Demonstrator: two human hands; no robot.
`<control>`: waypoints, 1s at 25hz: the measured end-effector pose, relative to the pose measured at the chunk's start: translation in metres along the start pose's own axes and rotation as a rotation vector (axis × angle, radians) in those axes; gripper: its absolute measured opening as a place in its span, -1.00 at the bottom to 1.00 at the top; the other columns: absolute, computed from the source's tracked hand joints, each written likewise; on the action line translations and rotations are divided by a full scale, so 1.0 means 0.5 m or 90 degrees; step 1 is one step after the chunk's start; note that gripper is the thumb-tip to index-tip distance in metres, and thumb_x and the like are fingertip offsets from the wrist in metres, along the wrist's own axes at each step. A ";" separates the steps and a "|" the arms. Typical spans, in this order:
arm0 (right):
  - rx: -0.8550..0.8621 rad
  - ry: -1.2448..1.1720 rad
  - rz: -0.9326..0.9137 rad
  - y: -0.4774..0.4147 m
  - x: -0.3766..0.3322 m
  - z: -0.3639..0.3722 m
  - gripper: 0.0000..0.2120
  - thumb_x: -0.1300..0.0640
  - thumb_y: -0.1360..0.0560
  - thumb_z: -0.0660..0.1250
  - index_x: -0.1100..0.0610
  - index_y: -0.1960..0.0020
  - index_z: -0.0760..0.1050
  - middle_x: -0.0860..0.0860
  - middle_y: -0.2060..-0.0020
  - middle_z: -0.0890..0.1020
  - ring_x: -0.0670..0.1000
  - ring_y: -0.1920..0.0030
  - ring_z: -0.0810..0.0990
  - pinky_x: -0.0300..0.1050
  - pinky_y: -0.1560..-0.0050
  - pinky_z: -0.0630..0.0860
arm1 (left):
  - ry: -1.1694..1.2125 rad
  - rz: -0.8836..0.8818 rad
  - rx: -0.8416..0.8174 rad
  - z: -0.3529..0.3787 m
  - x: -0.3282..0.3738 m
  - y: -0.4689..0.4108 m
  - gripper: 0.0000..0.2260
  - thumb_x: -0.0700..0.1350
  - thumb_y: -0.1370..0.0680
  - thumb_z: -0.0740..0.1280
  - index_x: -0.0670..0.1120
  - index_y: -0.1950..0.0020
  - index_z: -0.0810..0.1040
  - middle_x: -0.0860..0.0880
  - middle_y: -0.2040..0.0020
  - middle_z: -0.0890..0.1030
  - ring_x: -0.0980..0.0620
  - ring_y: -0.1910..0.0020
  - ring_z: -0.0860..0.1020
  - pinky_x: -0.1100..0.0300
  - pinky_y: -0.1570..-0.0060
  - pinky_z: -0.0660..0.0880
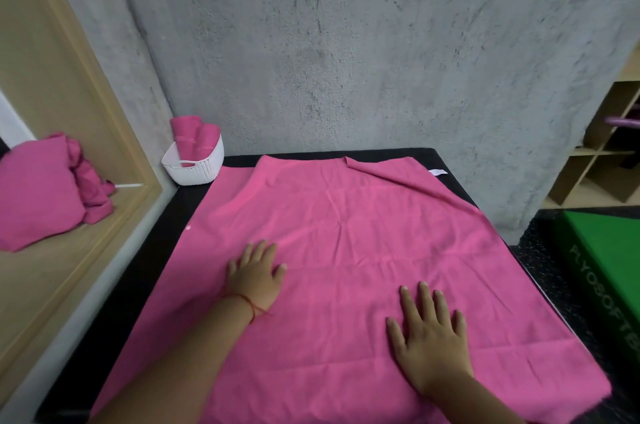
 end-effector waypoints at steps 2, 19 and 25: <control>0.054 0.017 -0.031 -0.027 0.008 -0.014 -0.38 -0.39 -0.57 0.07 -0.10 -0.47 0.50 0.07 -0.42 0.54 0.22 -0.36 0.51 0.27 -0.25 0.45 | 0.002 0.048 -0.040 0.004 0.063 -0.058 -0.44 0.24 -0.67 0.06 0.15 -0.67 0.14 0.07 -0.69 0.10 -0.07 -0.67 0.05 -0.21 -0.56 0.09; 0.184 -0.322 0.161 -0.723 0.147 -0.208 -0.56 -0.10 -0.53 0.24 0.02 -0.31 0.62 0.18 -0.28 0.63 0.31 -0.29 0.57 0.20 -0.31 0.54 | -0.042 0.061 0.047 0.051 0.179 -0.261 -0.26 0.50 -0.51 -0.17 0.27 -0.66 -0.03 0.12 -0.70 0.04 -0.09 -0.67 -0.02 -0.36 -0.53 0.02; 0.048 -0.286 0.292 -0.868 0.201 -0.162 -0.58 -0.09 -0.34 0.36 0.13 -0.08 0.65 0.17 -0.03 0.70 0.24 -0.07 0.68 0.15 -0.20 0.63 | -0.045 0.063 0.075 0.066 0.177 -0.261 -0.28 0.49 -0.52 -0.12 0.29 -0.66 -0.02 0.16 -0.70 0.02 -0.05 -0.68 -0.02 -0.33 -0.54 0.01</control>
Point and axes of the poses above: each hand's wrist, its own y-axis away from the middle knuckle, its own z-axis out of the palm, x = y × z, the point moved 1 cm from there along -y, towards the middle knuckle
